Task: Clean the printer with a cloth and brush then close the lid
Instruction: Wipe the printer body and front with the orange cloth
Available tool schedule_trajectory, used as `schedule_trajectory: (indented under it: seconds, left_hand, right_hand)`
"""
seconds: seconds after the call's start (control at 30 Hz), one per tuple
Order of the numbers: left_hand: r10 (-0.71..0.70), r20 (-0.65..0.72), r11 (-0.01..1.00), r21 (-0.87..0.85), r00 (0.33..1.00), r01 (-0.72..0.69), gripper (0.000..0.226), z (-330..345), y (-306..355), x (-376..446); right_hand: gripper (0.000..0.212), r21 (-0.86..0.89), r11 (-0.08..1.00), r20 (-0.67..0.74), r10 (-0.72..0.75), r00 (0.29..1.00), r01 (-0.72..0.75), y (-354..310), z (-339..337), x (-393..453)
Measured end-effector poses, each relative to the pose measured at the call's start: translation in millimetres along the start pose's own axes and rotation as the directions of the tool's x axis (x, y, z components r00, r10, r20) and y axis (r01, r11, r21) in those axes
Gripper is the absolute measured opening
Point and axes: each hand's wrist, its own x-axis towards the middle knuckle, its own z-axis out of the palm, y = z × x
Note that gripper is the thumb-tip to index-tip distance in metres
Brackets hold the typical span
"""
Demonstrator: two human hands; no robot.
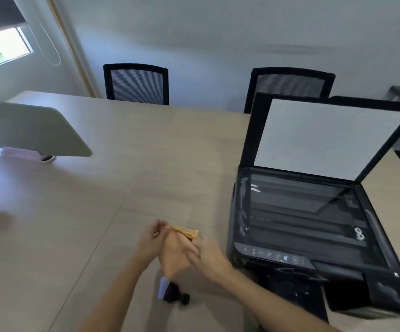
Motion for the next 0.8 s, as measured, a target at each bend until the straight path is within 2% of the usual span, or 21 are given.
schedule_trajectory:
  seconds: [0.07,0.13,0.2,0.23,0.27,0.37,0.43,0.47,0.53,0.6,0.67,0.7,0.73,0.8]
  left_hand:
    - [0.019,0.002,0.996,-0.089,1.000,-0.019,0.022,3.1,31.7,-4.7]
    - [0.001,0.033,0.981,-0.193,0.999,0.005,0.029,17.4,64.7,-7.8]
    - [-0.033,0.065,0.965,-0.257,0.997,0.049,0.032,40.7,93.2,-10.3]
    - [-0.041,0.084,0.966,-0.252,0.996,0.061,0.034,54.6,105.2,-13.5]
    - [-0.052,0.095,0.968,-0.240,0.994,0.074,0.035,66.9,113.1,-16.3]
    - [-0.099,0.146,0.971,-0.204,0.984,0.128,0.029,94.8,121.3,-26.1]
    - [-0.081,0.204,0.990,-0.098,0.976,0.102,0.018,102.7,110.3,-31.0]
    - [-0.060,0.246,0.997,-0.042,0.968,0.072,0.027,104.0,101.1,-33.1]
    - [-0.033,0.363,0.999,0.031,0.931,0.023,0.063,105.2,81.9,-39.2]
    - [-0.012,0.459,0.999,0.039,0.888,-0.007,0.093,108.7,71.3,-47.8]
    - [0.041,0.481,0.998,0.023,0.876,-0.060,0.104,113.8,66.0,-51.3]
    - [0.086,0.483,0.995,-0.003,0.871,-0.097,0.104,117.1,65.5,-52.0]
    - [0.125,0.477,0.992,-0.032,0.870,-0.125,0.102,120.6,63.9,-51.8]
    - [0.154,0.437,0.988,-0.048,0.886,-0.148,0.100,125.6,62.8,-53.0]
  right_hand:
    - [0.020,0.260,0.960,-0.186,-0.053,0.981,0.101,-9.8,-27.5,-17.3]
    - [0.010,0.472,0.867,-0.301,-0.010,0.954,0.158,-15.4,-57.0,-26.9]
    - [0.006,0.752,0.651,-0.227,0.108,0.968,0.103,-15.6,-85.6,-30.7]
    - [0.006,0.856,0.514,-0.161,0.162,0.974,0.056,-13.5,-98.2,-32.7]
    - [0.006,0.902,0.432,-0.128,0.202,0.971,0.029,-9.5,-109.8,-34.9]
    - [0.019,0.872,0.489,-0.220,0.337,0.916,0.029,11.3,-141.9,-39.7]
    - [0.029,0.840,0.539,-0.323,0.399,0.858,0.066,27.3,-164.0,-38.2]
    - [0.035,0.808,0.583,-0.384,0.414,0.825,0.084,34.8,-175.1,-34.9]
    - [0.046,0.697,0.713,-0.493,0.403,0.771,0.073,47.3,-194.4,-22.3]
    - [0.044,0.543,0.839,-0.560,0.352,0.750,0.012,53.3,-206.0,-2.4]
    - [0.039,0.388,0.919,-0.575,0.296,0.763,-0.065,56.6,-206.3,22.9]
    - [0.037,0.309,0.946,-0.554,0.261,0.791,-0.096,59.3,-202.8,35.2]
    - [0.037,0.211,0.969,-0.495,0.218,0.841,-0.127,62.7,-195.9,47.6]
    - [0.049,-0.003,0.987,-0.242,0.153,0.958,-0.158,69.2,-174.5,66.7]
